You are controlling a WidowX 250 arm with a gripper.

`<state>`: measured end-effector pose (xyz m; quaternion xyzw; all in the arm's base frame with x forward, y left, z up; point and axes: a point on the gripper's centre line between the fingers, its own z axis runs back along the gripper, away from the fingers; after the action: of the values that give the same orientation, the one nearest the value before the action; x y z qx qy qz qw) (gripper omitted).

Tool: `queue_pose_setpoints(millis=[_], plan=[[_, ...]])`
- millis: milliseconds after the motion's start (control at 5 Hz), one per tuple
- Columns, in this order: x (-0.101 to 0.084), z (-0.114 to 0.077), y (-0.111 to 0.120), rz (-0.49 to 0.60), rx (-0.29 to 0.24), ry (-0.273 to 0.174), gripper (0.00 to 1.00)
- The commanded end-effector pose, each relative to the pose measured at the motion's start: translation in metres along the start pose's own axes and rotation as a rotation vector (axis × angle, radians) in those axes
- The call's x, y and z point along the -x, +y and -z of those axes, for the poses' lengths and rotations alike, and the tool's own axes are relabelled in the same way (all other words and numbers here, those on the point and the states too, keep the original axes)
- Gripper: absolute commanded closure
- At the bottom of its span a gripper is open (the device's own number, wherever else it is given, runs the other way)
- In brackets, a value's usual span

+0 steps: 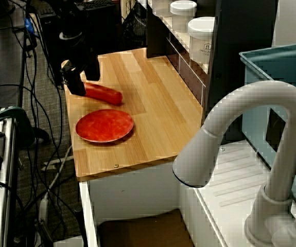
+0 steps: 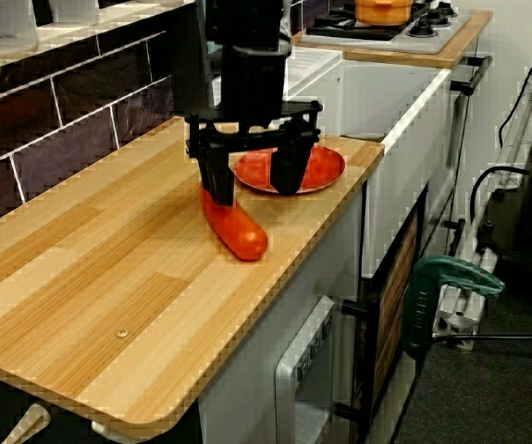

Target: Put the object on the plate

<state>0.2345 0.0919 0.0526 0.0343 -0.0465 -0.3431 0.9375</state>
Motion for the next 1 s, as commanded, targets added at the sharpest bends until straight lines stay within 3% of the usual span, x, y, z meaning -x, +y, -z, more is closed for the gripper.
queue_pose_setpoints(millis=[0,800], plan=[[0.003,0.003,0.003,-0.045,-0.028,0.022,0.00],[-0.006,-0.003,0.013,-0.092,-0.022,0.038,0.00]])
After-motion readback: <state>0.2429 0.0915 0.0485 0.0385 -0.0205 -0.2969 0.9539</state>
